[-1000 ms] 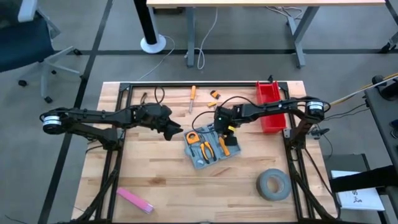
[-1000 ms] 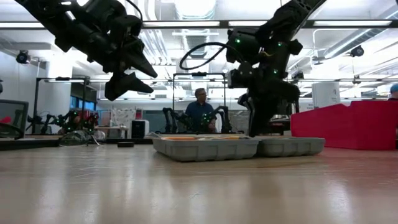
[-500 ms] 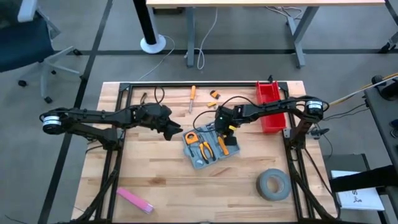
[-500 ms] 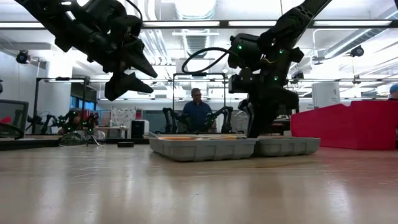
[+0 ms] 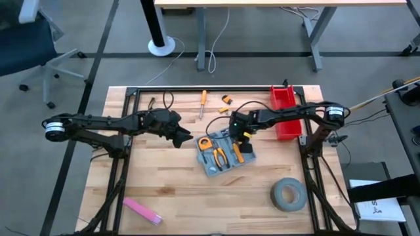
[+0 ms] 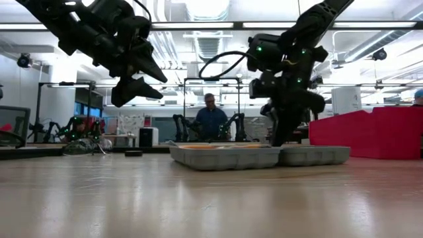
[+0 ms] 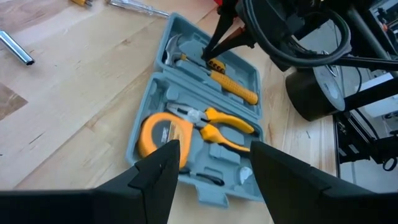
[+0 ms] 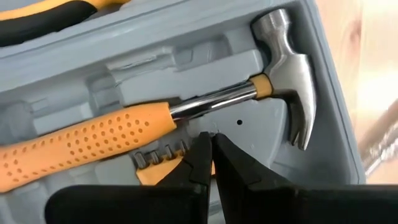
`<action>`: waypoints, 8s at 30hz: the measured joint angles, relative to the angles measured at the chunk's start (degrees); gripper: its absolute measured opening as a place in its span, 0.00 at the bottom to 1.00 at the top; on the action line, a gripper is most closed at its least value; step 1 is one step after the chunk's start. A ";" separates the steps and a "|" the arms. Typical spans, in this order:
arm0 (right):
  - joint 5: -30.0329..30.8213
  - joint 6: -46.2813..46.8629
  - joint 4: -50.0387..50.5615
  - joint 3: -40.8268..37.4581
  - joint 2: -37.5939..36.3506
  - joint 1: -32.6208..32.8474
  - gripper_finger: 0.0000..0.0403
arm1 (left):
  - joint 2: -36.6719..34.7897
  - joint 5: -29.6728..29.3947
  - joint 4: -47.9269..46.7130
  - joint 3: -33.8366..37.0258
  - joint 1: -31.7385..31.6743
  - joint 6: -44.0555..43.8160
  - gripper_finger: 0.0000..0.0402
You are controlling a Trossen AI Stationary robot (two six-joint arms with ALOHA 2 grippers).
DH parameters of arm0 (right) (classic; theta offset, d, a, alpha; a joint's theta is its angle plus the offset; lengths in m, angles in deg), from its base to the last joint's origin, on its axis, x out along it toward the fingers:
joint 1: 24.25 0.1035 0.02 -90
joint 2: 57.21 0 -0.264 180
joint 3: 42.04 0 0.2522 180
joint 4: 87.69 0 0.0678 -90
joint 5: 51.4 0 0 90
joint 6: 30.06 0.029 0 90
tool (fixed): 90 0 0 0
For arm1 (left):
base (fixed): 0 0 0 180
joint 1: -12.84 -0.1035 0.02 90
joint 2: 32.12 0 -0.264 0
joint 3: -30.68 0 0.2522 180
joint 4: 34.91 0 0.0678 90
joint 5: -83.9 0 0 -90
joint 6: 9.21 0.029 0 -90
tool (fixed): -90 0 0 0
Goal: Prefit tool cases
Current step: Put the bottom yellow screwdriver bit set into the gray pre-fit tool case, then put the yellow screwdriver bit set into the gray pre-fit tool case
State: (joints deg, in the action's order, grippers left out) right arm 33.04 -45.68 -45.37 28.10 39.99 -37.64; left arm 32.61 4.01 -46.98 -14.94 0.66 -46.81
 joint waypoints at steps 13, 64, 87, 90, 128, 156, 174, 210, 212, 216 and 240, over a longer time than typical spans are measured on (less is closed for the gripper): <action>-0.72 0.20 7.13 0.09 -1.11 2.36 0.00 | 0.00 -0.02 0.00 0.00 -0.01 0.00 0.51; -5.55 1.44 6.54 0.82 1.98 2.01 0.00 | 0.00 -0.04 -0.10 0.00 0.04 -0.02 0.51; 1.13 -0.03 3.71 2.19 -3.21 -3.35 0.00 | -0.02 -0.06 -0.26 0.00 0.15 0.81 0.51; 0.81 0.01 0.97 2.21 -3.23 -5.72 0.00 | -0.02 -0.05 -0.25 0.00 0.15 1.13 0.51; -1.51 -14.66 7.32 33.25 20.11 -16.51 0.56 | 2.69 -0.14 -0.37 0.11 0.16 2.12 0.51; -3.42 -12.96 8.37 35.15 23.83 -19.56 0.53 | 2.69 0.81 -6.23 0.09 0.21 2.12 0.51; -5.74 -10.17 13.32 35.32 25.84 -20.32 0.51 | 2.69 0.91 -6.25 0.07 0.20 2.54 0.51; -4.57 2.82 12.25 35.19 24.14 -20.63 0.49 | 2.69 1.53 -6.38 0.07 0.63 1.49 0.51; -4.08 2.69 12.23 35.19 24.49 -20.63 0.51 | 2.69 1.59 -6.40 0.07 0.63 1.49 0.51; -3.19 0.35 12.68 35.19 24.90 -19.91 0.57 | 2.69 1.88 -6.40 0.07 0.66 1.48 0.51; -11.37 -3.80 16.76 34.87 25.36 -12.64 0.70 | 2.67 2.96 -7.48 0.07 0.95 1.49 0.51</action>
State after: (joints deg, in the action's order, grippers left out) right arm 21.67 -49.48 -28.61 62.97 65.35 -50.28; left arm 35.28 6.97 -54.47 -14.87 1.61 -45.33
